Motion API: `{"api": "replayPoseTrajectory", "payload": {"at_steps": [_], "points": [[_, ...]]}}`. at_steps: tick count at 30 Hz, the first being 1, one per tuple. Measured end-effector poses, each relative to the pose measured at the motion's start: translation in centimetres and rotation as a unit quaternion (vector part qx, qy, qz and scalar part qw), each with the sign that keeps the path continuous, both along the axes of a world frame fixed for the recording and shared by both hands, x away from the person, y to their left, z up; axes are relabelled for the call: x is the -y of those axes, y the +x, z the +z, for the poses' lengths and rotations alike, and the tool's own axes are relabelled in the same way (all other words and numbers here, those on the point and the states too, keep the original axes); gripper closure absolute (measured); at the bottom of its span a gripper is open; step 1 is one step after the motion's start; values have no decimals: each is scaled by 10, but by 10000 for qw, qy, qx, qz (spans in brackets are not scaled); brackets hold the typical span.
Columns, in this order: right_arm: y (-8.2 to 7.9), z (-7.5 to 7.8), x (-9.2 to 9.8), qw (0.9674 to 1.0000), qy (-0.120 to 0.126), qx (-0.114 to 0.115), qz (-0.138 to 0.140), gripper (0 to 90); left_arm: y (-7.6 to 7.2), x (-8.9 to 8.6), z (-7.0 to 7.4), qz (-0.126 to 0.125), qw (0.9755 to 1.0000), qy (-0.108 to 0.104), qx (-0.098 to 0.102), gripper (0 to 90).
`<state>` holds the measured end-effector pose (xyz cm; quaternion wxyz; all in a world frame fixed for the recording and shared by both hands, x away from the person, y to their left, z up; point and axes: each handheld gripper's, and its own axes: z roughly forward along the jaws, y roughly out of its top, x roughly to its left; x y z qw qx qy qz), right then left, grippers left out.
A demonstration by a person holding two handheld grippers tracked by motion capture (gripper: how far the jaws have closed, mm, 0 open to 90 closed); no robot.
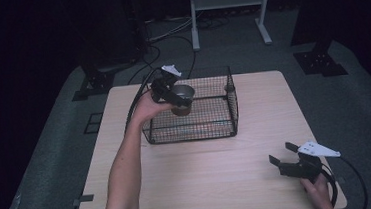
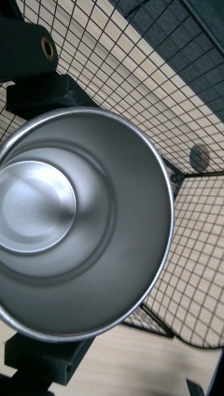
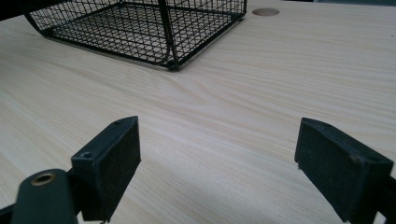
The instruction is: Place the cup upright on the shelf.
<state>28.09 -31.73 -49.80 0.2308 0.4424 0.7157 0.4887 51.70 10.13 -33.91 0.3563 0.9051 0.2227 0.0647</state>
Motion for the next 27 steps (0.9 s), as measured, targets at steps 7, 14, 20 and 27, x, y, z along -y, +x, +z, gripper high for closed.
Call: {"api": "replayPoseTrajectory", "payload": {"at_steps": [7,14,20,27], "points": [[0,0,0,10000,6,4,6,136,11,6,-12,112,9999,63,-101,150],[0,0,0,10000,15,3,15,136,19,11,-27,142,9992,234,-288,150],[0,0,1,10000,33,-8,15,136,24,16,-38,168,9987,314,-377,150],[0,0,1,10000,44,-8,17,136,30,17,-50,238,9971,534,-487,150]]}}
